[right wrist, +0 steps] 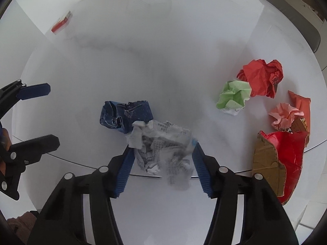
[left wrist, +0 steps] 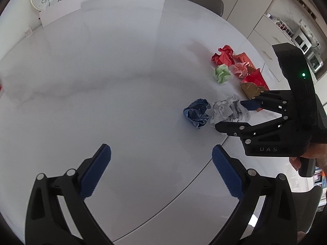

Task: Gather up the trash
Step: 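Grasp the white crumpled receipt with the right gripper while the left grasps the dark blue crumpled paper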

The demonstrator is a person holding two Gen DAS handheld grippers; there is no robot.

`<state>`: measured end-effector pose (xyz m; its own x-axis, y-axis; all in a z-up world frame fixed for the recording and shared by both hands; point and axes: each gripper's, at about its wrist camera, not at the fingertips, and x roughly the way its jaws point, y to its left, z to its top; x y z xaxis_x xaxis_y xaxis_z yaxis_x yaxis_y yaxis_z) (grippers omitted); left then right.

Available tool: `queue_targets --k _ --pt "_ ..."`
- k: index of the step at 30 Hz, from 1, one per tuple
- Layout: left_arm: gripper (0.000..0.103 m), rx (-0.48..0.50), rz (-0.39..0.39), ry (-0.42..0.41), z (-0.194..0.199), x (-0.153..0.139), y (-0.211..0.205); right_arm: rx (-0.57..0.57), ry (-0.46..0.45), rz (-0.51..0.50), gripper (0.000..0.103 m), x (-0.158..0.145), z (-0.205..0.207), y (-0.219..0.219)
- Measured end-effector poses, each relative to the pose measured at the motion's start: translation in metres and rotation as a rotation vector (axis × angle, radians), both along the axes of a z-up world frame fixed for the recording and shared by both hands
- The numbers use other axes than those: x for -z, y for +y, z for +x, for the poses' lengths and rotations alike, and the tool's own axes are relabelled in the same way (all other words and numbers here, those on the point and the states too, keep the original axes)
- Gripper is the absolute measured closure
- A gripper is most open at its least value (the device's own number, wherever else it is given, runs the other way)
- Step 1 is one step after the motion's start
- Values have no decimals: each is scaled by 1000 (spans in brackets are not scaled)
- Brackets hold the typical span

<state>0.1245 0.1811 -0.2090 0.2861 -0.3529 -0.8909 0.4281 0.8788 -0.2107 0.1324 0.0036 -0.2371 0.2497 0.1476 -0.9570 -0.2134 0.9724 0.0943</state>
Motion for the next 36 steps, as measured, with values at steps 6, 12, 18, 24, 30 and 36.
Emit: queue_targets --k 6,12,18,24,30,36 --pt "8 -20 -58 47 6 -5 -14 97 -30 71 55 -22 -13 -27" --pt "8 -97 -77 68 16 -4 -49 230 -105 128 55 -68 -59 -70" --pt "14 -154 -4 35 25 11 -82 329 -134 168 54 -95 -111 -103" --pt "37 -275 78 73 37 39 -93 412 -135 172 54 -99 -149 -127" --pt "65 -309 117 18 37 36 -105 468 -136 189 54 -95 -175 -143" --pt "70 -314 119 -10 26 23 -111 482 -147 186 54 -98 -196 -155"
